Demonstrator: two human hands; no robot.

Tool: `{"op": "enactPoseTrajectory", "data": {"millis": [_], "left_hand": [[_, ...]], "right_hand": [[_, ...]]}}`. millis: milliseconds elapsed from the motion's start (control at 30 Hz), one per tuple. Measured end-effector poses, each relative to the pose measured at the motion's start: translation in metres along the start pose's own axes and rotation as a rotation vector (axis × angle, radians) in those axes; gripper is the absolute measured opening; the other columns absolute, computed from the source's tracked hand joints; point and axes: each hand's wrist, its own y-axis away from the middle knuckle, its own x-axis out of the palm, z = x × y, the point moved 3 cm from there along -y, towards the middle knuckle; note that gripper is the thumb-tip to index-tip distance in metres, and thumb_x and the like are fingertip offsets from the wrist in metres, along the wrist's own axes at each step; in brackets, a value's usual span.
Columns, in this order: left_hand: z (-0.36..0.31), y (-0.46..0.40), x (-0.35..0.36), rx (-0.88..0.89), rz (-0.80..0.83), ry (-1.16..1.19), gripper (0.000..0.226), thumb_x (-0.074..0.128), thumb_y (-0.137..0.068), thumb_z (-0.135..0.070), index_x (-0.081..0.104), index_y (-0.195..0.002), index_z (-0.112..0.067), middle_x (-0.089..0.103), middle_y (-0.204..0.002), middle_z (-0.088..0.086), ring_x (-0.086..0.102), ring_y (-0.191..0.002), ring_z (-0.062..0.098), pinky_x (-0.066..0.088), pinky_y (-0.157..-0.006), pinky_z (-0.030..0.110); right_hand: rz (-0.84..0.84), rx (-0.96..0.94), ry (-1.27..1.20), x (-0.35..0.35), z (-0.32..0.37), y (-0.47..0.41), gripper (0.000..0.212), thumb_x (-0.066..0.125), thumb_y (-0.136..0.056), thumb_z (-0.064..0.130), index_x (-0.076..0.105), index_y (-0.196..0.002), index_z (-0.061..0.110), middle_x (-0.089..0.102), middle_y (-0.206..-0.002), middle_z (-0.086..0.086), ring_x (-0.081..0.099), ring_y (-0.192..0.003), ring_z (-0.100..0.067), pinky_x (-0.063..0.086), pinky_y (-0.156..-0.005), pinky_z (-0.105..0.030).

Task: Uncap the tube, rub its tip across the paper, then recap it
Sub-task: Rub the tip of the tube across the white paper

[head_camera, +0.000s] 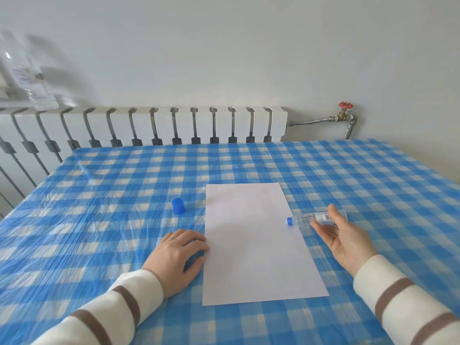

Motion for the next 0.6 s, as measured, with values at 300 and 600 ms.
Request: {"op": "enactPoseTrajectory", "data": {"millis": [300,600], "left_hand": [[-0.003,-0.001,-0.002,0.029,0.02,-0.082,0.031,0.042,-0.083,-0.032,0.068,-0.091,-0.018,0.067,-0.099,-0.002,0.063,-0.087,0.02,0.05,-0.08,0.036],[-0.003,-0.001,-0.006,0.044,0.066,-0.134,0.018,0.066,-0.079,-0.025,0.069,-0.095,-0.019,0.068,-0.103,-0.001,0.065,-0.09,0.02,0.046,-0.088,0.037]], "right_hand": [[0.07,0.047,-0.078,0.029,-0.006,0.009,0.041,0.075,-0.077,0.035,0.063,-0.103,0.005,0.074,-0.097,-0.023,0.075,-0.082,-0.024,0.058,-0.056,-0.023],[0.258,0.098,-0.087,0.084,-0.028,0.029,0.035,0.073,-0.077,0.03,0.066,-0.098,0.003,0.076,-0.088,-0.018,0.074,-0.075,-0.023,0.058,-0.054,-0.023]]}}
